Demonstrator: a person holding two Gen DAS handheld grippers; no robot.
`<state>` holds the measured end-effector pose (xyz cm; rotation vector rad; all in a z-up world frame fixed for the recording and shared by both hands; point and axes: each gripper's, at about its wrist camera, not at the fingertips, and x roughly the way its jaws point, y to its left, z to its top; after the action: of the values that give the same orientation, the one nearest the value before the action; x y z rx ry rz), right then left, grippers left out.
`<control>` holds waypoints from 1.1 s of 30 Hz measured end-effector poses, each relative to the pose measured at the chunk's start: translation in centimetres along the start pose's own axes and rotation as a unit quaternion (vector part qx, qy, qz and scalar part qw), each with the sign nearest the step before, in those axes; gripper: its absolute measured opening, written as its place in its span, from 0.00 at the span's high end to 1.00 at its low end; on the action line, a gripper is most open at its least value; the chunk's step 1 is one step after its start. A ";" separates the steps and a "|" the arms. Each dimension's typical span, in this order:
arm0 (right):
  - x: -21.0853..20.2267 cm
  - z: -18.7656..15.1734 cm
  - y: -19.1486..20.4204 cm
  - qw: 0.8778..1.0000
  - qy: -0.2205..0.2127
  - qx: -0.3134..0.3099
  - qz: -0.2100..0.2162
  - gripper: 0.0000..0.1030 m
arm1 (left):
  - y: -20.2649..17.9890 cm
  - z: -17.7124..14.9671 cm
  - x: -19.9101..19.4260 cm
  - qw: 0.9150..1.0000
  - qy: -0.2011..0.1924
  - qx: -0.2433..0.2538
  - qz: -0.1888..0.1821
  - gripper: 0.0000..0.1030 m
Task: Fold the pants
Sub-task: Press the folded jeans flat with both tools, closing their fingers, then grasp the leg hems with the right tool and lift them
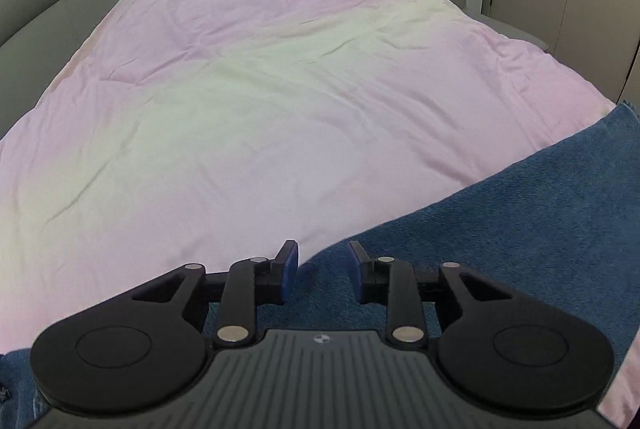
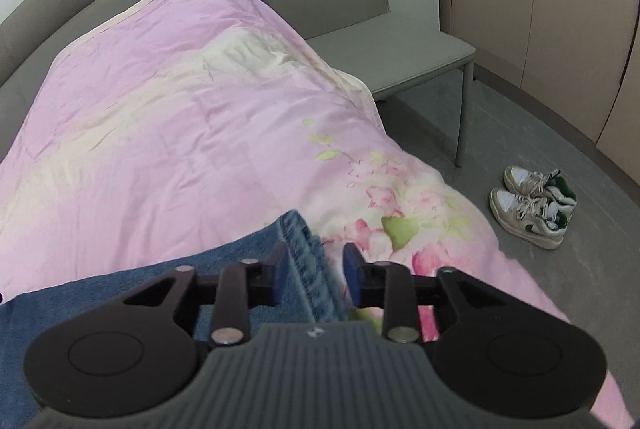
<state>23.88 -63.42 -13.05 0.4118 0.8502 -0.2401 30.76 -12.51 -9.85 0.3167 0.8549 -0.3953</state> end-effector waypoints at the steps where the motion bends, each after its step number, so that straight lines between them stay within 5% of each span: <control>1: -0.7 -0.8 -0.1 1.000 0.006 0.012 0.004 0.64 | -0.4 -0.4 -0.6 1.000 0.002 -0.005 -0.006 0.67; 9: -3.8 -6.7 -2.6 0.995 0.019 0.094 -0.004 0.58 | -3.1 -5.8 -5.6 0.997 0.011 -0.063 -0.049 0.67; 11: -3.4 -7.3 -3.1 0.994 0.015 0.111 0.006 0.63 | -3.5 -7.1 -6.3 0.995 0.013 -0.084 -0.047 0.67; 16: -2.7 -7.0 -3.5 0.991 -0.002 0.136 0.000 0.94 | -3.7 -9.7 -7.8 0.986 0.012 -0.153 -0.059 0.67; 23: -2.7 -7.6 -4.5 0.988 -0.002 0.153 -0.018 0.96 | -4.2 -11.6 -7.7 0.981 0.022 -0.184 -0.060 0.67; 27: -2.4 -8.0 -5.0 0.987 -0.002 0.158 -0.006 0.90 | -5.4 -12.5 -6.4 0.978 0.032 -0.198 -0.063 0.67; 29: -3.0 -8.1 -5.4 0.986 0.002 0.167 0.004 0.74 | -6.6 -12.6 -6.3 0.978 0.028 -0.199 -0.050 0.67; 30: -3.2 -8.2 -5.5 0.986 0.007 0.169 0.005 0.56 | -7.1 -12.3 -6.2 0.979 0.023 -0.198 -0.051 0.67; 33: -3.1 -9.1 -5.9 0.981 0.022 0.189 0.031 0.53 | -9.3 -10.7 -6.0 0.981 0.008 -0.184 -0.062 0.67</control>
<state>13.61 -64.58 -17.56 0.8005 0.8330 -0.3372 15.87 -14.92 -12.77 -0.0760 0.9466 -0.3425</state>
